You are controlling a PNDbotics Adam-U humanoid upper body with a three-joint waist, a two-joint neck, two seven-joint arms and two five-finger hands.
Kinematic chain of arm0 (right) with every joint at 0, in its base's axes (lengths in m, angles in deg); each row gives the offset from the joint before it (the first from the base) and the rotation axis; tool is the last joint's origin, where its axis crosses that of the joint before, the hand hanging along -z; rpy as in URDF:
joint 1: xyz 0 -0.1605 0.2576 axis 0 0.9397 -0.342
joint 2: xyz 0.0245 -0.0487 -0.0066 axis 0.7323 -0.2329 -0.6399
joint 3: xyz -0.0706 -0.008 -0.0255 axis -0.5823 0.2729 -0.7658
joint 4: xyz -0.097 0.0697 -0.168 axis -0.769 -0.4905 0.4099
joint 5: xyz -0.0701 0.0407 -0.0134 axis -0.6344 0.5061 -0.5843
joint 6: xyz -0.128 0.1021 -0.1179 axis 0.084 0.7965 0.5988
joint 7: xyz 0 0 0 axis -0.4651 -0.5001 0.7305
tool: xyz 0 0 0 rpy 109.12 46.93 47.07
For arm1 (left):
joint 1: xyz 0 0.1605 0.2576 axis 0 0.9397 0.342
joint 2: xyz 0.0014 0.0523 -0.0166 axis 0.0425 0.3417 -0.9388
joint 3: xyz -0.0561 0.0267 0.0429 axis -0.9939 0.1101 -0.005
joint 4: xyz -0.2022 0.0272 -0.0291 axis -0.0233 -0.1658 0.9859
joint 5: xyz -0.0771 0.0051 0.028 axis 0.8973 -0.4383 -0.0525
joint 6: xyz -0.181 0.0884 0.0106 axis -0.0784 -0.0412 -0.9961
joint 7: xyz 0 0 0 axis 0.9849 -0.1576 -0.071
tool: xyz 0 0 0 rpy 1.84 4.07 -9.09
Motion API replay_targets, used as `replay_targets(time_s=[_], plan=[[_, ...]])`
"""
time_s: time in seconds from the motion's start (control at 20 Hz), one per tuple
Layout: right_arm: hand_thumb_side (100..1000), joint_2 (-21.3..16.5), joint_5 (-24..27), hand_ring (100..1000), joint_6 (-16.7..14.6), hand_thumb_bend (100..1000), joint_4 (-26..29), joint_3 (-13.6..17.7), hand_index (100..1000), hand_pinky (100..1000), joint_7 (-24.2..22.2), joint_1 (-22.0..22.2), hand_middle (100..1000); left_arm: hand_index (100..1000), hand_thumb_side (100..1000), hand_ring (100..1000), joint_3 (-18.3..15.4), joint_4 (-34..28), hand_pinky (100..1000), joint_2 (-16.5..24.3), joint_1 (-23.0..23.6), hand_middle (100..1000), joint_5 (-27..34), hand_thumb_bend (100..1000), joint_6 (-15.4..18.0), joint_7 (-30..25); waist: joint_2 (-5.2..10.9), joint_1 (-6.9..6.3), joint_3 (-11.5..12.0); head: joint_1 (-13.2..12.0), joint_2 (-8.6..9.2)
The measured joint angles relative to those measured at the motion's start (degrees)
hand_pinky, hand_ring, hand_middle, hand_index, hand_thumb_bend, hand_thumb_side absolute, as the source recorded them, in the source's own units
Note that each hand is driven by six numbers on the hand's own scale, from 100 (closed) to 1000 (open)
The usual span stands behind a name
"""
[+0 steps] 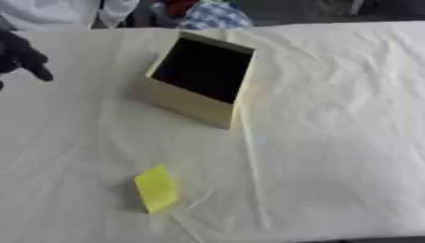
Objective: Pick up objects on the table and place them in the box.
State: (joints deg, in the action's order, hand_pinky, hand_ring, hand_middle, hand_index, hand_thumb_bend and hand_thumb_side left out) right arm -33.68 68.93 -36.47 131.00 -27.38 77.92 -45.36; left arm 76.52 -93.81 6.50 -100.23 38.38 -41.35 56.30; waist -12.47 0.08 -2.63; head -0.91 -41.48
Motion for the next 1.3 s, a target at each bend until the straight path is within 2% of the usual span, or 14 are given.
replay_targets(time_s=[0.15,0.4,0.7,0.95,1.3], plan=[[872,0.00,0.00,675,0.00,100,0.00,0.00,696,594,0.00,0.25,518,823,547,728,1.59,0.00,620,4.24,-0.41,739,-1.60,100,2.88,-0.08,0.15,-0.06,-0.05,-0.02,-0.16],[870,-0.03,0.00,675,0.00,100,0.00,0.00,696,595,-0.02,0.44,519,835,419,746,4.19,0.00,646,12.36,-0.77,750,-5.72,100,6.80,3.84,0.61,-0.45,-0.05,-0.05,-0.20],[870,-0.06,0.00,675,-0.02,100,0.00,-0.01,696,595,-0.04,0.47,519,844,311,766,6.58,0.00,675,19.27,-0.83,763,-11.69,100,10.69,7.74,0.83,-0.69,-0.05,0.32,-0.21],[870,-0.11,0.01,675,-0.04,100,0.00,-0.03,696,595,-0.08,0.49,518,857,279,777,8.85,0.00,689,22.63,-1.48,773,-16.08,100,12.36,9.40,0.84,-0.68,-0.15,0.61,-0.22],[871,-0.39,0.07,675,-0.16,100,0.00,-0.35,696,595,-0.41,0.49,518,908,251,806,11.98,-0.01,728,24.34,-4.63,808,-20.93,100,12.68,9.72,0.84,-0.67,-0.30,0.54,-0.27]])
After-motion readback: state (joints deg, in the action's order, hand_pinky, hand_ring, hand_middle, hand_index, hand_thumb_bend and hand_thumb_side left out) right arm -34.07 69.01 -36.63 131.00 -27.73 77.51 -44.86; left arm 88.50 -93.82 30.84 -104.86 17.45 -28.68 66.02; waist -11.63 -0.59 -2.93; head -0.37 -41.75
